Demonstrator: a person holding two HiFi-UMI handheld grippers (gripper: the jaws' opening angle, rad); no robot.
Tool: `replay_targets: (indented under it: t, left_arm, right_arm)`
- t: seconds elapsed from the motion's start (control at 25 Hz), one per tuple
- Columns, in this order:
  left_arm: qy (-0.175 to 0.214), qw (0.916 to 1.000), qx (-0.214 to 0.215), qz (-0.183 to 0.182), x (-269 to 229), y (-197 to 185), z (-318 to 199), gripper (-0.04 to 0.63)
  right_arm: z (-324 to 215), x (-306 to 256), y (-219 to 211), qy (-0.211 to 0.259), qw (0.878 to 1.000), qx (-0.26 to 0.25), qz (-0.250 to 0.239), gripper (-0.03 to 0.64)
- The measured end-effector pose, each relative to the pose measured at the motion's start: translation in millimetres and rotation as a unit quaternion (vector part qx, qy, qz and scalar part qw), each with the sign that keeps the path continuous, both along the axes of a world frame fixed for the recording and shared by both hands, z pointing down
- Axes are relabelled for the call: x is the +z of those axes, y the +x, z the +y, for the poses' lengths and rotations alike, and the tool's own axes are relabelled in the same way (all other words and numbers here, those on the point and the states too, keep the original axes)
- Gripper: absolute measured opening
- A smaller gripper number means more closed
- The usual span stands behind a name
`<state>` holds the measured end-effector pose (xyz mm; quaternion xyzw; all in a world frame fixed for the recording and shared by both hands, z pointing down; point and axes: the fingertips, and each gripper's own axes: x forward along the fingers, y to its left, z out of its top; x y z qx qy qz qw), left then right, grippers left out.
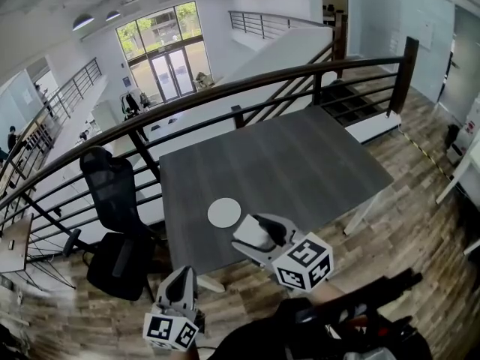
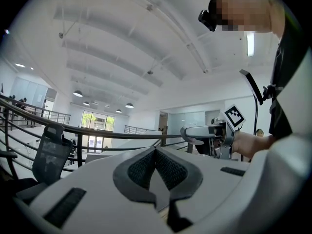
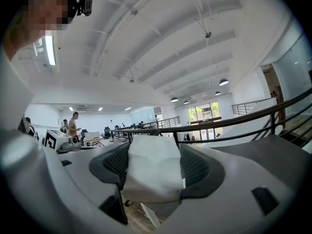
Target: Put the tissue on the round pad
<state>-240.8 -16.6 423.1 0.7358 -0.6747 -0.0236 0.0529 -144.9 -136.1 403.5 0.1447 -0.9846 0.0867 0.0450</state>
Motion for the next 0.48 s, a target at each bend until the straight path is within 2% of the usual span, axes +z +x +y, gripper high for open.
replay_targets:
  t: [0.24,0.48]
  left_arm:
    - [-0.001,1.0000,0.003,0.000,4,-18,-5,0.005]
    - [-0.020,0.9995,-0.023,-0.012,1,-32,-19,0.005]
  right_arm:
    - [-6,4,-25,-0.002,1.000,-0.005,0.002,0.330]
    - [-28,3,-45,0.002,1.000,-0.028,-0.004,0.330]
